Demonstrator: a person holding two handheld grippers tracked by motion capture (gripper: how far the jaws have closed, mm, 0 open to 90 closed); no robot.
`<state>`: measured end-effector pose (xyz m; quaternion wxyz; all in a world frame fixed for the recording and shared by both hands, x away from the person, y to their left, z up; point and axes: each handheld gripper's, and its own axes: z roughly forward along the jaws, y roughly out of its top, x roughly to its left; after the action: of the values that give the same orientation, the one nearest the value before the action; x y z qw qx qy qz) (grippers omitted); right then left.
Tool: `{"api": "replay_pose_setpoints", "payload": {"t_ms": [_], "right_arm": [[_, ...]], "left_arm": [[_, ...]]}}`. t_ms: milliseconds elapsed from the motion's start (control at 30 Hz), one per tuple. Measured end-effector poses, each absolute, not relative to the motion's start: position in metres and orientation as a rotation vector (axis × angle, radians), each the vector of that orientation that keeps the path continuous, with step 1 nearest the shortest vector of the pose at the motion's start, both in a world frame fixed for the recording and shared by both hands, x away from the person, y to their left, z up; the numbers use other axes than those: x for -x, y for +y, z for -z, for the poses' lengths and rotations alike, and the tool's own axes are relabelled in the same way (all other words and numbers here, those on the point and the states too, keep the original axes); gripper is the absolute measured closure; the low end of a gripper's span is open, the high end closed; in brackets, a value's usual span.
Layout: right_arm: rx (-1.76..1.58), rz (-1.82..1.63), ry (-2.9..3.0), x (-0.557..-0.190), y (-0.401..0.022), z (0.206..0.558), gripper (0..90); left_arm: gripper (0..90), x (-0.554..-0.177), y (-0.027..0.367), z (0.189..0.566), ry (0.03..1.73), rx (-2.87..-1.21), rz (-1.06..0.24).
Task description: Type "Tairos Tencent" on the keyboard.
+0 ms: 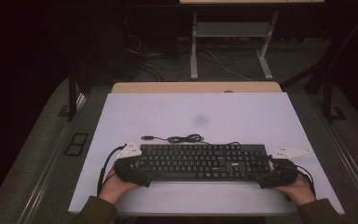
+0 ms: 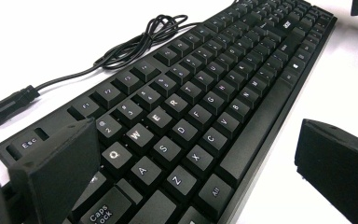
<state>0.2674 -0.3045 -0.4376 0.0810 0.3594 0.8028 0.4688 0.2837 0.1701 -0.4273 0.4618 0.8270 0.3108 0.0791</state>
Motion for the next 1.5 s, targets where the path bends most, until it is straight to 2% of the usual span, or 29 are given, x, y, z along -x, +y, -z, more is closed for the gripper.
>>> {"api": "replay_pose_setpoints", "payload": {"t_ms": [1500], "right_arm": [[-1.041,-1.528,2.390,-0.279,-0.285,0.424,9.6]], "left_arm": [[0.0,-0.283,0.169,0.426,0.757,-2.023,-0.197]]}}
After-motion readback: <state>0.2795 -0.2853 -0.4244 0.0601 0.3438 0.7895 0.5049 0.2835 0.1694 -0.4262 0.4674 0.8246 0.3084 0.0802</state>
